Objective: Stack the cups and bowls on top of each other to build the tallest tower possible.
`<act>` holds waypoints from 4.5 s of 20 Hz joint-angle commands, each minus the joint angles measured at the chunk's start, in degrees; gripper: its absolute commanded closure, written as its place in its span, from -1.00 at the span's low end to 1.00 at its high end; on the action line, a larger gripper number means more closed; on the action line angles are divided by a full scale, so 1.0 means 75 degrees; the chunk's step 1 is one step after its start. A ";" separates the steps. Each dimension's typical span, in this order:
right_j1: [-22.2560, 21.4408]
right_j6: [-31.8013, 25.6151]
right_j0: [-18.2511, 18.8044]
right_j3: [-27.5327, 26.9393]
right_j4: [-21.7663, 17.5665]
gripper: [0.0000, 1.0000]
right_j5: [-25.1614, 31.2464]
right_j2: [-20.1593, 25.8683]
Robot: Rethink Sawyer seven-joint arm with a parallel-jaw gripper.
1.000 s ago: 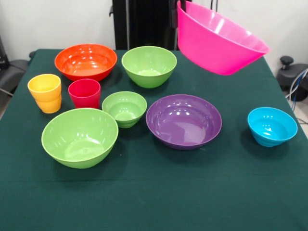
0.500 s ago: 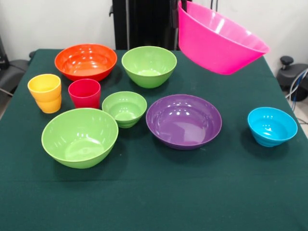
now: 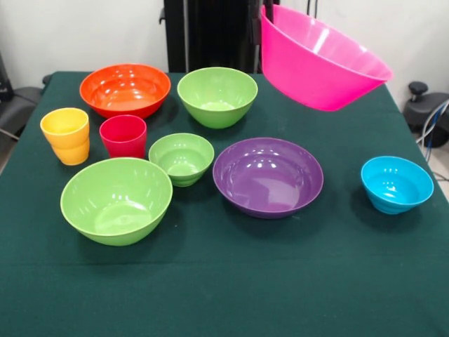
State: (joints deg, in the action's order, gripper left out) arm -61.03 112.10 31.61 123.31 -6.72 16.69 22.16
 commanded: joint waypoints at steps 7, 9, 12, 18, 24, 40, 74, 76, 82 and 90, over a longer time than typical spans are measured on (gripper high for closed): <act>0.1036 -0.0024 0.0115 -0.0361 -0.0638 1.00 -0.0109 0.0125; 0.1199 -0.0104 0.0171 -0.0519 -0.0688 1.00 -0.0109 0.0123; 0.1249 -0.0218 0.0293 -0.0657 -0.0729 1.00 0.0017 0.0185; 0.1225 -0.0178 0.0415 -0.0667 -0.0753 1.00 0.0091 0.0295; 0.1286 -0.0187 0.0502 -0.0753 -0.0851 1.00 0.0139 0.0346; 0.1357 -0.0102 0.0340 -0.1031 -0.0872 1.00 0.0300 0.0227; 0.2144 -0.0270 -0.0099 -0.2740 -0.0887 1.00 0.1333 -0.0072; 0.2161 -0.0310 -0.0056 -0.2741 -0.0907 1.00 0.1313 -0.0049; 0.2170 -0.0403 0.0112 -0.2577 -0.0976 1.00 0.1146 0.0018; 0.2092 -0.0445 0.0265 -0.2364 -0.1085 1.00 0.1034 0.0126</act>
State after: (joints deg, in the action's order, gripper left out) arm -45.73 112.10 33.02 106.22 -10.45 21.24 21.92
